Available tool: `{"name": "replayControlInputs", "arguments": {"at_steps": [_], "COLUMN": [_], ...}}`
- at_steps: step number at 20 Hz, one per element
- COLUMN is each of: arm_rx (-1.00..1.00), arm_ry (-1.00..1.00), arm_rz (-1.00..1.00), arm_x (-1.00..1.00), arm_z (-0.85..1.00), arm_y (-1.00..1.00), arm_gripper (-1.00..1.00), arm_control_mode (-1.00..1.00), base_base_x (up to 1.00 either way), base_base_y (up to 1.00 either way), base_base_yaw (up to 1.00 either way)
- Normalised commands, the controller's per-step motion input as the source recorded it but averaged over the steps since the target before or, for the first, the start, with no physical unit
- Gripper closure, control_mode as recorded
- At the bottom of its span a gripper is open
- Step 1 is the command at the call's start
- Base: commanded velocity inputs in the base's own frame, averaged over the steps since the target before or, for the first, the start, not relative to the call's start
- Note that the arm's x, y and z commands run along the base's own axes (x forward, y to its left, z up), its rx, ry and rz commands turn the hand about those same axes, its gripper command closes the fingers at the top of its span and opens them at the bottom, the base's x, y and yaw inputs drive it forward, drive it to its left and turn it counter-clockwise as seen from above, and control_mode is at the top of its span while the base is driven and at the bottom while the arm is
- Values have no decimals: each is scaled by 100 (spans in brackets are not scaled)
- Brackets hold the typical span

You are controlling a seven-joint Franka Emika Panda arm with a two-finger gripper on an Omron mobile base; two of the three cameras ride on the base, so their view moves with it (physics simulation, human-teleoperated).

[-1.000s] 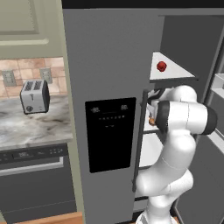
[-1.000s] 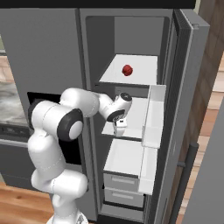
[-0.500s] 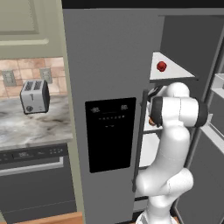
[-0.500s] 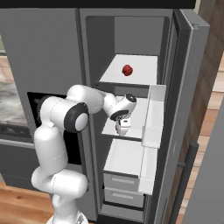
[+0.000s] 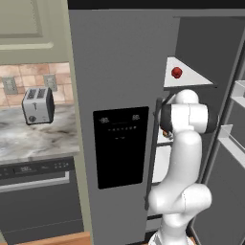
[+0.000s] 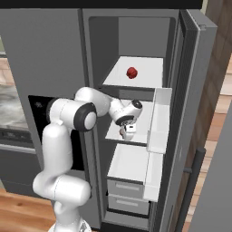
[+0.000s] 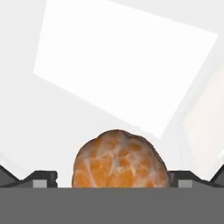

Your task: Place the cold items (bell pepper and tangerine) from the fridge in one tupperware on the dining counter. Place the warm items (kebab skewer and hot dog) in the stove area in another tupperware.

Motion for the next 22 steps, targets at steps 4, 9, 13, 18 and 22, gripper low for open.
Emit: {"name": "replayControlInputs", "arguments": {"at_steps": [4, 9, 13, 18, 22], "arm_rx": [3, 0, 0, 0, 0], "arm_ry": [0, 0, -11, -15, -40], "arm_rz": [0, 0, 0, 0, 0], "arm_x": [28, 19, 0, -24, -84], "arm_z": [-19, -25, -40, -29, -5], "arm_y": [-12, -8, -1, -3, 0], "arm_gripper": [-100, 100, 100, 100, 100], "arm_control_mode": [-100, -100, -100, -100, -100], "base_base_x": [0, 0, 0, 0, 0], "base_base_y": [0, 0, 0, 0, 0], "base_base_yaw": [0, 0, 0, 0, 0]}}
